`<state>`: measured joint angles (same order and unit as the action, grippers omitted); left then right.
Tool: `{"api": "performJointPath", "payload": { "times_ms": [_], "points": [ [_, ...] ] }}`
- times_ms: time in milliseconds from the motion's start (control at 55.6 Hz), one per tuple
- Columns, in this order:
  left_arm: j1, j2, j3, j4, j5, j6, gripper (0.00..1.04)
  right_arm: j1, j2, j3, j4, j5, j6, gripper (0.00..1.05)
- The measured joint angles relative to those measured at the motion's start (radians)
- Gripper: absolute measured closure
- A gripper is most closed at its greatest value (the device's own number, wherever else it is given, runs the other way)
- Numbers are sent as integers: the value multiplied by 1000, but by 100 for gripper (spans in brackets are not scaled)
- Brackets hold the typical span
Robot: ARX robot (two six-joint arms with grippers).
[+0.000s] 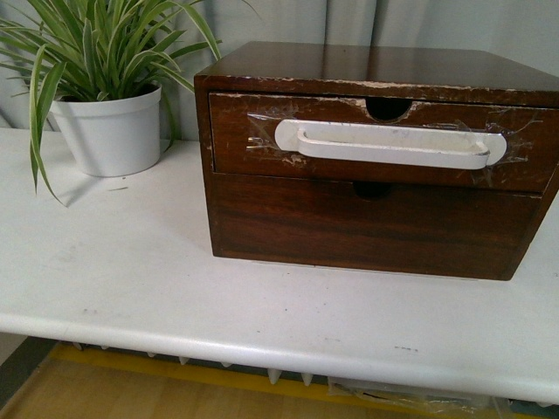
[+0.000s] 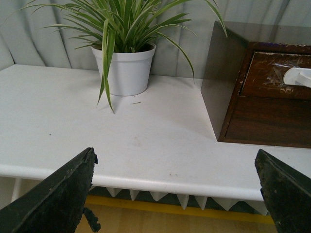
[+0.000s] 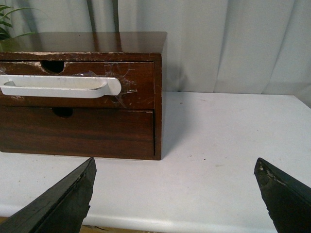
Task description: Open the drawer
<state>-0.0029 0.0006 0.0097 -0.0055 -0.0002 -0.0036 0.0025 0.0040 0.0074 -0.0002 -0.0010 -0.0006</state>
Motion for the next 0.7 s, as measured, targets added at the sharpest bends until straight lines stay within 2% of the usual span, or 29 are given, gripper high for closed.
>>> {"api": "performJointPath", "payload": {
  "times_ms": [701],
  "points": [
    [0, 0, 0, 0, 0, 0, 6, 0, 0, 0, 0, 0, 0, 9]
  ]
}}
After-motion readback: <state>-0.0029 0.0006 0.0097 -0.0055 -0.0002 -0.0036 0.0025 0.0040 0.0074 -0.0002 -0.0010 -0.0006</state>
